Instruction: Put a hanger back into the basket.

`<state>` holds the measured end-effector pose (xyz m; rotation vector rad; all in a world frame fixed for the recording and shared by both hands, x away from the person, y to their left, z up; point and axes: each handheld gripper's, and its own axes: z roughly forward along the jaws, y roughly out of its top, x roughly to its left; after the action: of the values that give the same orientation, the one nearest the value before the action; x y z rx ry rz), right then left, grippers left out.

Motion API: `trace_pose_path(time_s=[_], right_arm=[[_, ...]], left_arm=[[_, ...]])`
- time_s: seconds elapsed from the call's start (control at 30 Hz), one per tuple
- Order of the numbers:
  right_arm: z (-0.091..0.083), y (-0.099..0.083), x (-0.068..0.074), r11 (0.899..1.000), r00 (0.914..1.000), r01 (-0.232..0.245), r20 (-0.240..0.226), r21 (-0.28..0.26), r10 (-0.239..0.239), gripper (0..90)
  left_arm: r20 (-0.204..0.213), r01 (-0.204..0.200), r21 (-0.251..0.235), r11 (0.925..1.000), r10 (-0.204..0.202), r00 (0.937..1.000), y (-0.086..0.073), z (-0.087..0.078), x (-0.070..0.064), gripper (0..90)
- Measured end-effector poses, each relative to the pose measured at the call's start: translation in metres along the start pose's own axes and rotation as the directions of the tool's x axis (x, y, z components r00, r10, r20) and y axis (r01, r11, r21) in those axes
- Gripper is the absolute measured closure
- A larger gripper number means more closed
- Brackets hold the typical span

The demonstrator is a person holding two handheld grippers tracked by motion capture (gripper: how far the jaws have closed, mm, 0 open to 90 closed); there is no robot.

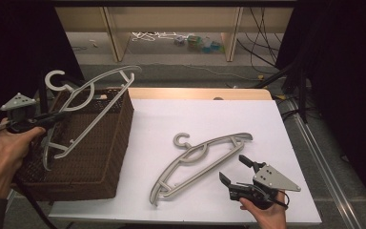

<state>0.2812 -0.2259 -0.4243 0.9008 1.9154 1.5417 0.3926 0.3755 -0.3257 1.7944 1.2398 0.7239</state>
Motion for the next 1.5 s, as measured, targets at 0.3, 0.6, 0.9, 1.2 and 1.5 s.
trace_pose_path(time_s=[0.3, 0.6, 0.9, 1.2, 1.5], right_arm=[[-0.001, 0.0, 0.001, 1.0, 0.9999, 0.011, 0.007, 0.023, -0.011, 16.6], [0.0, 0.0, 0.001, 0.999, 0.9999, 0.015, 0.005, 0.029, -0.015, 16.6], [0.002, -0.001, 0.002, 1.0, 1.0, 0.003, -0.008, 0.016, -0.003, 16.6], [0.003, -0.001, 0.002, 0.999, 0.9999, 0.011, 0.0, 0.034, -0.011, 16.6], [0.003, -0.001, 0.001, 0.999, 1.0, 0.008, -0.005, 0.04, -0.008, 16.6]], left_arm=[[-0.048, -0.005, 0.016, 0.9999, 0.005, 0.9989, -0.016, -0.002, 0.016, 81.9], [-0.061, -0.021, 0.036, 0.9991, 0.023, 0.9979, -0.031, -0.003, 0.025, 81.9], [-0.081, -0.033, 0.065, 0.9973, 0.039, 0.996, -0.039, -0.004, 0.029, 81.9], [-0.08, -0.052, 0.073, 0.996, 0.058, 0.9952, -0.046, -0.005, 0.032, 81.9], [-0.069, -0.068, 0.109, 0.9918, 0.076, 0.9947, -0.051, -0.007, 0.035, 81.9]])
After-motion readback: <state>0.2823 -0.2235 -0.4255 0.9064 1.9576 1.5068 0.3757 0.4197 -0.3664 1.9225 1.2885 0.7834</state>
